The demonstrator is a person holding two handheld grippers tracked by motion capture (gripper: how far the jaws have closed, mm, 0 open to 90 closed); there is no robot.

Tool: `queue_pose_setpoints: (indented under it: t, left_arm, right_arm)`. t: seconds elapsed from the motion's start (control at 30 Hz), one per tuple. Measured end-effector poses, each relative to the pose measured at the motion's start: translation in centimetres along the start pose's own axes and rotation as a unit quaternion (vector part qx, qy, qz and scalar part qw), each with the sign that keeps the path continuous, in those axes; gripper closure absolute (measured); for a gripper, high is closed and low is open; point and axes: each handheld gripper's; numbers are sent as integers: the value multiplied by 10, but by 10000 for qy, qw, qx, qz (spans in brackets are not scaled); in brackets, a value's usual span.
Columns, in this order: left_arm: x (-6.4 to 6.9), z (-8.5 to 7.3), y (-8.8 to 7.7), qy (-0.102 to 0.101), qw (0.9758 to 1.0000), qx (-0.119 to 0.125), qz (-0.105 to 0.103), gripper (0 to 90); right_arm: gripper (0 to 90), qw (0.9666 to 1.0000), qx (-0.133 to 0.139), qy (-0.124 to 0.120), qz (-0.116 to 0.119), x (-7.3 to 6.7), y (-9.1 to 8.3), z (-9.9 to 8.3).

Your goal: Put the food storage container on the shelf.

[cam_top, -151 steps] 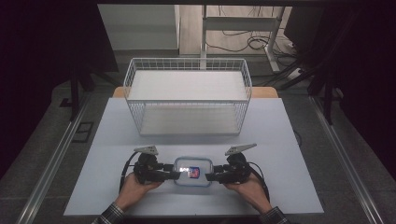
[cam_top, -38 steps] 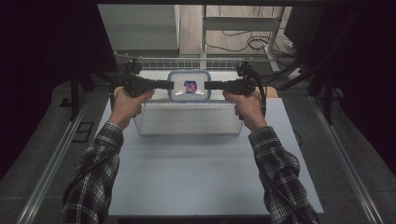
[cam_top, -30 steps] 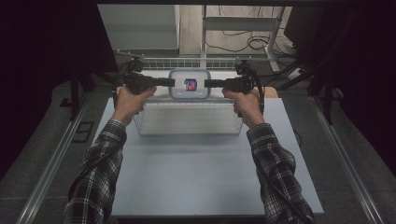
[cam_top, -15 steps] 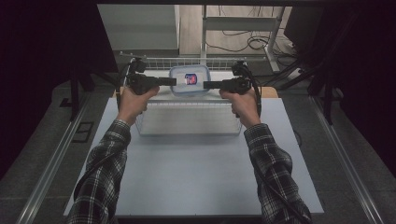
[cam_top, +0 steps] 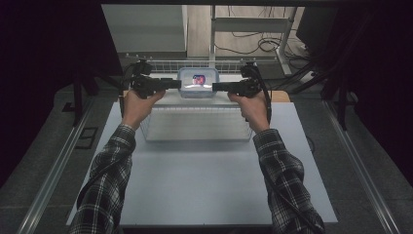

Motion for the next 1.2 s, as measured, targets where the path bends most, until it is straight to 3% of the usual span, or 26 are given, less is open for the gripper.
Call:
queue_pose_setpoints:
  t: [0.2,0.3,0.47,0.57,0.67,0.77,0.8,1.0,1.2]
  left_arm:
    - [4,-1,3,-59,9999,61,-127,529]
    - [6,-1,4,-68,9999,124,-26,527]
    - [9,-9,7,-69,9987,423,268,380]
    - [8,-11,6,-164,9979,595,189,314]
    - [9,-11,4,-169,9979,609,112,255]
    - [12,-12,4,-14,9985,530,117,202]
    - [15,-14,3,124,9985,489,192,174]
    - [22,-19,2,422,9984,312,233,113]
    - [29,-26,-1,672,9972,223,241,62]
  right_arm:
    - [550,9997,143,36,-176,-2,1,2]
    - [534,9995,205,53,-249,-2,3,2]
    - [472,9988,357,180,-283,2,3,0]
    - [411,9984,452,275,-205,6,1,-3]
    - [330,9989,413,109,-203,6,-1,-4]
    - [269,9989,399,-65,-237,4,-3,-6]
    - [215,9987,358,-202,-295,2,-4,-8]
    - [135,9981,268,-469,-280,-2,-5,-13]
    - [78,9957,161,-807,-414,-9,-5,-20]
Point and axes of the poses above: each handheld gripper's, and its own axes: y roughly forward along the jaws, z roughly out of its top, x roughly to its right, and after that the axes turned 6 degrees about z, right-handed
